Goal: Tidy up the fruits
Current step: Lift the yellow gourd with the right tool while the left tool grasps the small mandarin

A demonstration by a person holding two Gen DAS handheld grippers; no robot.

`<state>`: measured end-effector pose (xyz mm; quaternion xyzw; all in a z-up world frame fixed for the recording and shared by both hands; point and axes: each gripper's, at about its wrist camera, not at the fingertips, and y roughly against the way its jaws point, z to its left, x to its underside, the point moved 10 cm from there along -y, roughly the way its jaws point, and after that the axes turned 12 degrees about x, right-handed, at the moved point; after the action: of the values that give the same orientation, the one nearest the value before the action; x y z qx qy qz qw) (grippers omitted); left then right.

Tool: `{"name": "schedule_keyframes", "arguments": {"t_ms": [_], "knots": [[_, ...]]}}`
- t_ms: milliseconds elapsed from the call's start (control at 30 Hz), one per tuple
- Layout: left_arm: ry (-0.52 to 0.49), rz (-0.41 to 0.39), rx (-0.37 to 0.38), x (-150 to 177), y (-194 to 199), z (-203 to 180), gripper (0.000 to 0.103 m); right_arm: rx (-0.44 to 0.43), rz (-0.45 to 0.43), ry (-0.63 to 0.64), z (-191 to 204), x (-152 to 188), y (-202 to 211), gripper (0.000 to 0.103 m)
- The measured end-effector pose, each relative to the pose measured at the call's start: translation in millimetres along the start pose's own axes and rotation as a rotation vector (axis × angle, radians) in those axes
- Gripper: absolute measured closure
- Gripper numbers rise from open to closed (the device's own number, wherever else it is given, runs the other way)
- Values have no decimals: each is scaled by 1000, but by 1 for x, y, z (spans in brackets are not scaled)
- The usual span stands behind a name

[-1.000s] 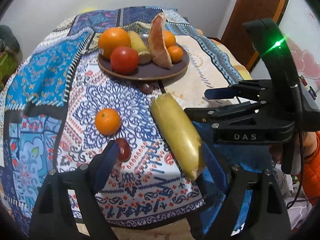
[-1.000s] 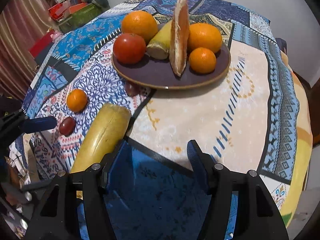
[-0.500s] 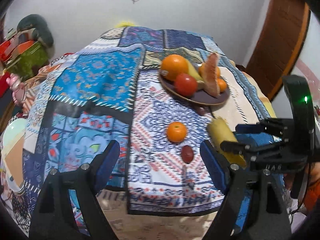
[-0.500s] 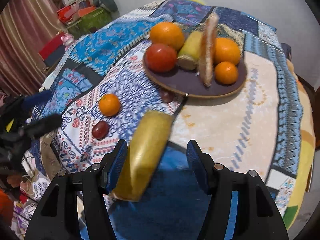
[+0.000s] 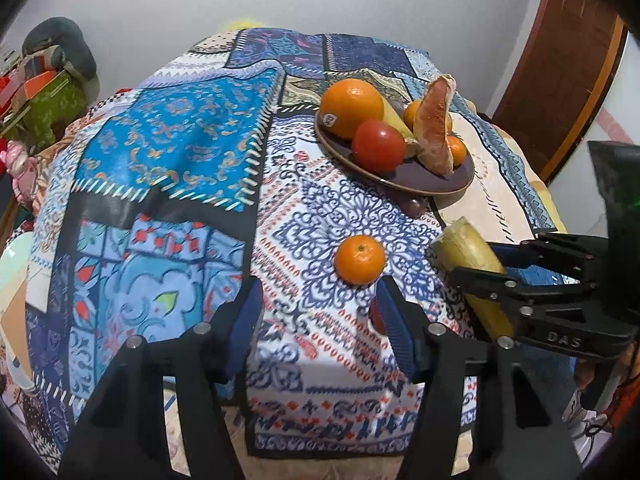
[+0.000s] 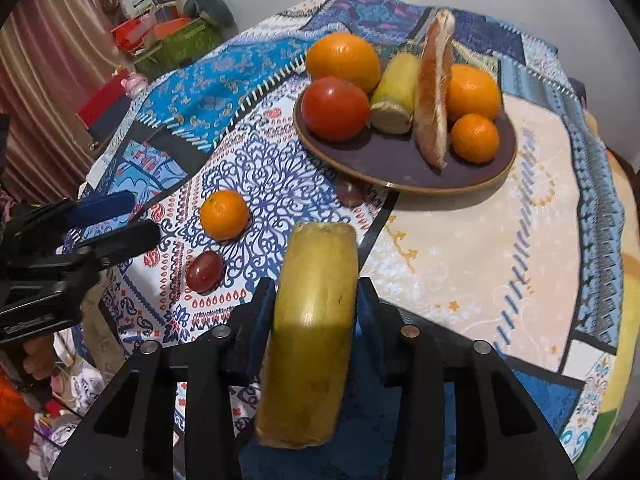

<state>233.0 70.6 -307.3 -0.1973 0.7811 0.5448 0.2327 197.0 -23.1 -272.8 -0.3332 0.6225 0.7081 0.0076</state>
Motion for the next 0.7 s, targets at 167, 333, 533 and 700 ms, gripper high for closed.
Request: {"name": "schedule_keyframes", "arguments": {"t_ms": [167,333,533,700], "knots": [[-11,41,14,-4,-21,-9,44,-4,-72,-18,-8,-11,16,66],[-9,86,23,-3,-41,-14,55,-4,-106,-44,-16,-17,27,67],[-10,89,27,-5,-49,-15,69,-6,-144,-52,-26,-25,37,67],[0,87,39,-6,-48,-18,69,5,-168,-51,-30,-33,41,67]]}}
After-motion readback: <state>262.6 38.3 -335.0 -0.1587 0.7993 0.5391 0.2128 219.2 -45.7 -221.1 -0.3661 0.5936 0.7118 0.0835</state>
